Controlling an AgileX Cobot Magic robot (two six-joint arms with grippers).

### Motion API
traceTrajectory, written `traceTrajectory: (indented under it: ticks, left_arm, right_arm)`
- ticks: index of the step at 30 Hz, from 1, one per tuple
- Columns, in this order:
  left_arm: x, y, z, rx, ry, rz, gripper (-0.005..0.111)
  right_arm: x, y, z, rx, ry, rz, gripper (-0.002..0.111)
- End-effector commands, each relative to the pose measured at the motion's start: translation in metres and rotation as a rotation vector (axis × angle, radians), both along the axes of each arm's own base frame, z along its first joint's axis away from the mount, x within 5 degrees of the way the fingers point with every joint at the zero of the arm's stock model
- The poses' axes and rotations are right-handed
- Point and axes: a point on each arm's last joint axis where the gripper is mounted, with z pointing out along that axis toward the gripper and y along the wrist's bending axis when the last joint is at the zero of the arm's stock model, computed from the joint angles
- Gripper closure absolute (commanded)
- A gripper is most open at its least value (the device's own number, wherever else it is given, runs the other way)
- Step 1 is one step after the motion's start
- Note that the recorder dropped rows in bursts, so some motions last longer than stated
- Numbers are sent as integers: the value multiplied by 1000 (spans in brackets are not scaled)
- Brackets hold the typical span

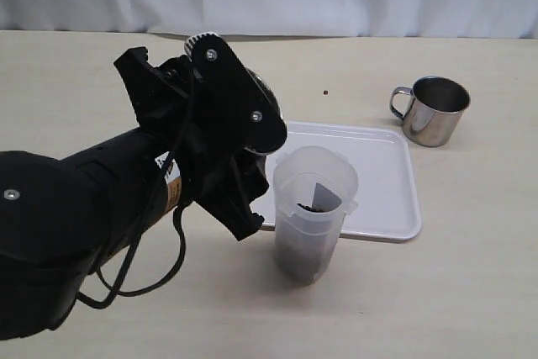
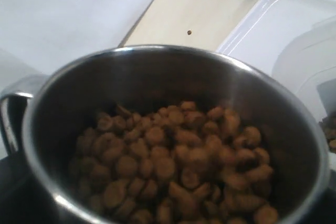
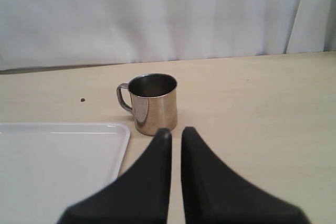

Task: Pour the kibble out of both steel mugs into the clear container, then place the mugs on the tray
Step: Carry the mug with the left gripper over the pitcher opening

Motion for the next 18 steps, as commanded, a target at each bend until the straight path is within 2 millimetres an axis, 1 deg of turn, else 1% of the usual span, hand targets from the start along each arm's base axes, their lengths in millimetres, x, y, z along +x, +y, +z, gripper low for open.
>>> traceTrajectory:
  ticks: [1,4,7,9,10,12,18]
  left_arm:
    - [-2,-5,8,-3,-49,-10,107]
    - [-2,-6,8,0,-60,-29,107]
    - [-1,-16,8,-14,-57,-70,107]
    - [3,-22,10,-14,-68,-51,107]
    - [7,-24,10,1,-92,-11,107]
    - [9,-26,9,11,-99,-8,107]
    - [8,-30,4,86,-113,-82,107]
  right_arm:
    - [0,0,-1,-9,2,0,103]
    - [0,0,-1,-9,2,0,103]
    - [0,0,-1,-9,2,0,103]
    - [0,0,-1,-9,2,0,103]
    - [0,0,-1,-9,2,0,103]
    - [0,0,-1,-9,2,0,103]
    - [0,0,-1,-9,2,0,103]
